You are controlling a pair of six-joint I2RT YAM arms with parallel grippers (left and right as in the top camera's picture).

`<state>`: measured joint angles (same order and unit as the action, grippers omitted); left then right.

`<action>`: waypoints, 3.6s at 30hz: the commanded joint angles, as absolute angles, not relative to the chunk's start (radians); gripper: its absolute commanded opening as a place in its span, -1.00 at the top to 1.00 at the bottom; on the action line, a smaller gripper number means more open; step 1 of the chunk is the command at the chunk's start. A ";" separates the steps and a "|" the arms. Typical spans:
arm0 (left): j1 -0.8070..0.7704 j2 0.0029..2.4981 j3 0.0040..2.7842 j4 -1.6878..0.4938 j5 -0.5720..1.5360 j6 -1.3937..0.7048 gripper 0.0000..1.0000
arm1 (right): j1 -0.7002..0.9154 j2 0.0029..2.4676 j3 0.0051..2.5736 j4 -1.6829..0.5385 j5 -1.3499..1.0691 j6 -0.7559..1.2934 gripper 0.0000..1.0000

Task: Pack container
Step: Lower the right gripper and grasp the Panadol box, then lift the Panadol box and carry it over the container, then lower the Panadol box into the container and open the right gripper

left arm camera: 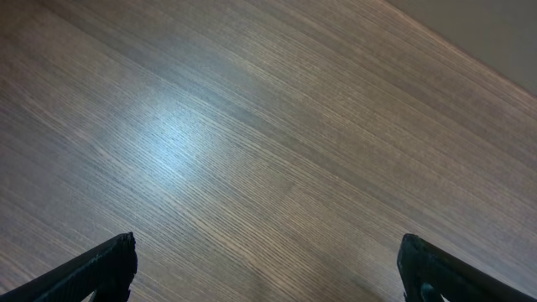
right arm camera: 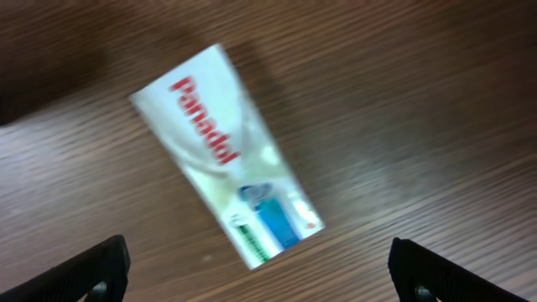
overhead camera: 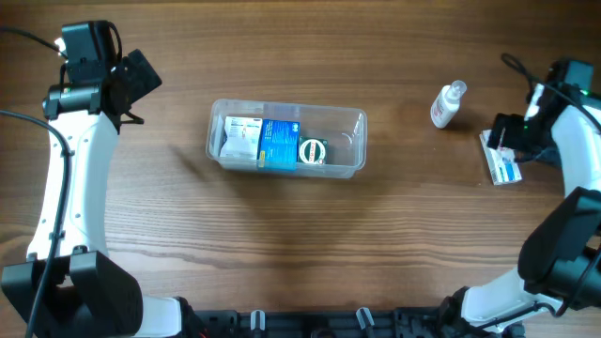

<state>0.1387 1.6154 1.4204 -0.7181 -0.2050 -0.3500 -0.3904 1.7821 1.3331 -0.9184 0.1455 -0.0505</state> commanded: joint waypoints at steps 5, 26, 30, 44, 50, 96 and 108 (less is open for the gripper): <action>0.142 1.605 1.427 -0.716 -0.211 -0.345 -0.99 | -0.410 1.779 1.294 -0.822 0.030 -0.317 -0.99; 0.142 1.605 1.427 -0.716 -0.211 -0.345 -1.00 | -0.414 1.779 0.955 -0.405 -0.028 -0.361 -1.00; 0.142 1.605 1.427 -0.716 -0.211 -0.345 -0.99 | -0.414 1.779 0.954 -0.373 -0.028 -0.292 -1.00; 0.142 1.605 1.427 -0.716 -0.211 -0.345 -0.99 | -0.414 1.779 0.954 -0.365 -0.028 -0.232 -0.25; 0.142 1.605 1.427 -0.716 -0.211 -0.345 -1.00 | -0.414 1.766 0.987 -0.390 -0.017 -0.150 -0.03; 0.142 1.605 1.427 -0.716 -0.211 -0.345 -1.00 | 0.710 1.595 1.029 -0.157 0.112 -0.403 0.10; 0.142 1.605 1.427 -0.716 -0.211 -0.345 -1.00 | 0.709 1.646 1.029 -0.009 0.075 -0.554 -0.03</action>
